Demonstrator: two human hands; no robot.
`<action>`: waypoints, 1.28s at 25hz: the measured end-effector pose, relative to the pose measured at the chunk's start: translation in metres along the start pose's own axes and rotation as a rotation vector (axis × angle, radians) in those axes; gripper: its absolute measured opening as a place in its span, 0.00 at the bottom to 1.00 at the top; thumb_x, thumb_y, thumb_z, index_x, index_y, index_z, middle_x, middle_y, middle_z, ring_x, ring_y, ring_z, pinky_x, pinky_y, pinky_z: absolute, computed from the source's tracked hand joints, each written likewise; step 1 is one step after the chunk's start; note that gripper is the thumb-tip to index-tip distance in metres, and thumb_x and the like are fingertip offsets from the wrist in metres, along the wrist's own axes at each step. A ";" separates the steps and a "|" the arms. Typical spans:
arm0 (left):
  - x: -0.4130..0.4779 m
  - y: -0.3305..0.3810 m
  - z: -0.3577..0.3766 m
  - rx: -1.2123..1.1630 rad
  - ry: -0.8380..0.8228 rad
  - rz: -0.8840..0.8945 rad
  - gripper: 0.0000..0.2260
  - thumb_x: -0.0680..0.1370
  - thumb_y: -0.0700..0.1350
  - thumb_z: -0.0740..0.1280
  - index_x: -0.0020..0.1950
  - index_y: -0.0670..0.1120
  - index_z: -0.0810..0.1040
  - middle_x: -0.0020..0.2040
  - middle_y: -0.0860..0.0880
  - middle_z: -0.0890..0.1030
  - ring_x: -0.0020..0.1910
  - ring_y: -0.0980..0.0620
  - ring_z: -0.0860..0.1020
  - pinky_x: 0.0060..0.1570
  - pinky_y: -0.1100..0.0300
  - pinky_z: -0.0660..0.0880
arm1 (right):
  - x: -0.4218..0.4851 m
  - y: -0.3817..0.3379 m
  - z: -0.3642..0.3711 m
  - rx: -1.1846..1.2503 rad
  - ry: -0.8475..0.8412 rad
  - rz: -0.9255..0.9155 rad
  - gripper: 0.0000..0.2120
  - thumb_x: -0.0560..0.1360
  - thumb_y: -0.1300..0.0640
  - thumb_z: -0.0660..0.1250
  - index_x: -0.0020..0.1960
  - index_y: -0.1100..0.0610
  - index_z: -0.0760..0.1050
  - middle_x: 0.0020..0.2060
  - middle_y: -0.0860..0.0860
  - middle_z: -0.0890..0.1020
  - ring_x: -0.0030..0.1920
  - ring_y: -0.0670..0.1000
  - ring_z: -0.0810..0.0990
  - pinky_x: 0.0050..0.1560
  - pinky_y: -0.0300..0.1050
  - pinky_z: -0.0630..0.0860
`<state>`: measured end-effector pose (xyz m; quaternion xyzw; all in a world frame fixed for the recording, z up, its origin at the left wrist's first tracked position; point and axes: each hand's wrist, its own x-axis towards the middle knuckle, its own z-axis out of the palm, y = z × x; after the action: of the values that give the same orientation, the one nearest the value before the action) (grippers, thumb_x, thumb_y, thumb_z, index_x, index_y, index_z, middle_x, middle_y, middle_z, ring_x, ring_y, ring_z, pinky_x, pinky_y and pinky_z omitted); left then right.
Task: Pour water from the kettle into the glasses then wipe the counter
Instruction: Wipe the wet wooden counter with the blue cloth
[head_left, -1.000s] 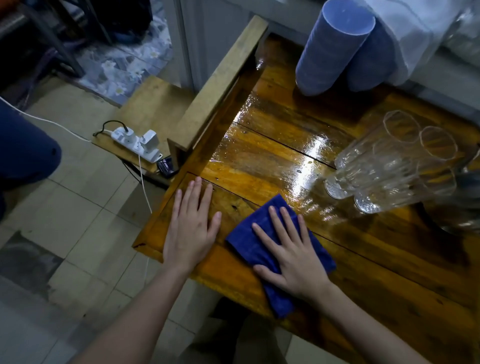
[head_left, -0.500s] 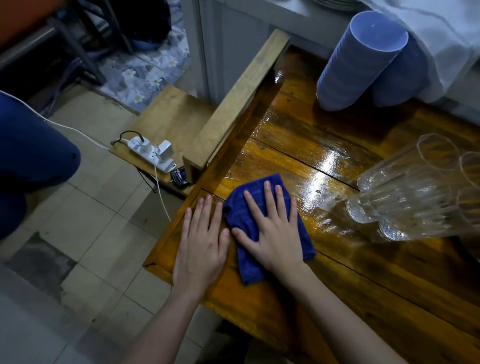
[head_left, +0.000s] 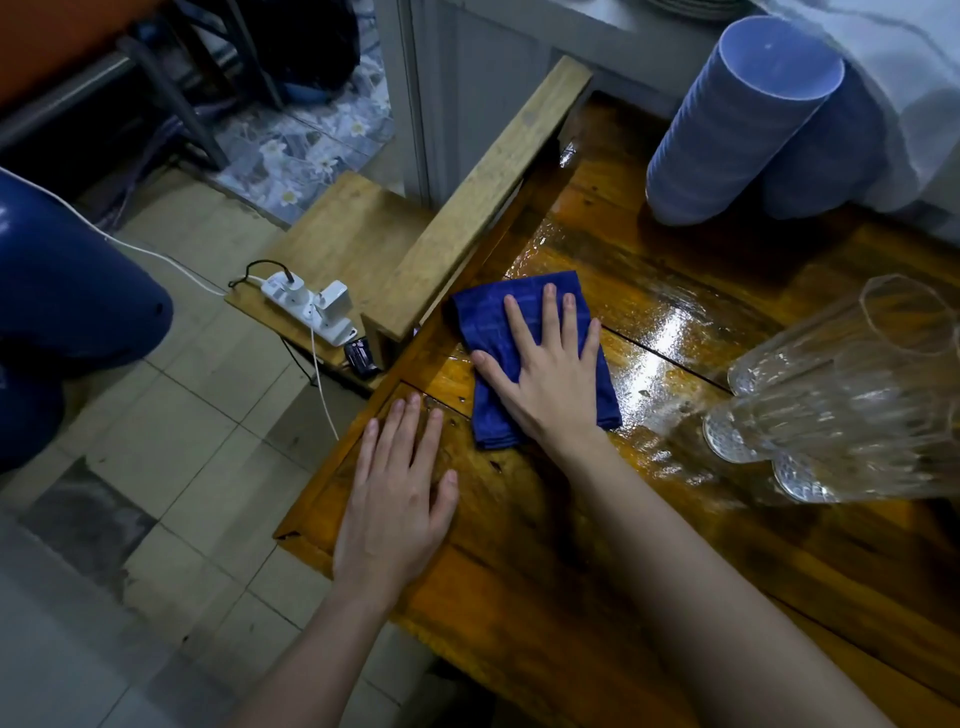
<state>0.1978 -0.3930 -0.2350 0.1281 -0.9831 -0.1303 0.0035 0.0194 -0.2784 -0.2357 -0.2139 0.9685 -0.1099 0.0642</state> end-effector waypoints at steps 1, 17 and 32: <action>0.000 0.000 0.000 -0.003 0.006 -0.002 0.26 0.81 0.54 0.51 0.79 0.47 0.55 0.79 0.46 0.55 0.79 0.50 0.51 0.77 0.49 0.48 | -0.005 -0.003 0.001 0.002 -0.002 0.006 0.39 0.74 0.27 0.42 0.79 0.45 0.46 0.80 0.56 0.45 0.79 0.58 0.41 0.75 0.64 0.40; -0.001 0.004 -0.008 0.013 0.008 0.027 0.26 0.81 0.53 0.51 0.78 0.45 0.57 0.79 0.43 0.56 0.78 0.48 0.53 0.77 0.47 0.49 | -0.191 0.058 -0.016 -0.080 -0.108 -0.062 0.38 0.74 0.27 0.45 0.79 0.43 0.44 0.80 0.52 0.45 0.79 0.53 0.40 0.77 0.60 0.44; 0.002 0.003 -0.006 -0.017 -0.084 0.176 0.26 0.81 0.51 0.54 0.79 0.47 0.55 0.80 0.46 0.53 0.79 0.51 0.50 0.77 0.48 0.50 | -0.143 0.061 -0.012 -0.053 -0.012 0.193 0.39 0.75 0.28 0.44 0.79 0.46 0.44 0.80 0.56 0.44 0.79 0.55 0.40 0.77 0.62 0.44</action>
<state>0.1951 -0.3923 -0.2280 0.0355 -0.9887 -0.1433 -0.0251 0.1216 -0.1613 -0.2271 -0.1218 0.9868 -0.0765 0.0745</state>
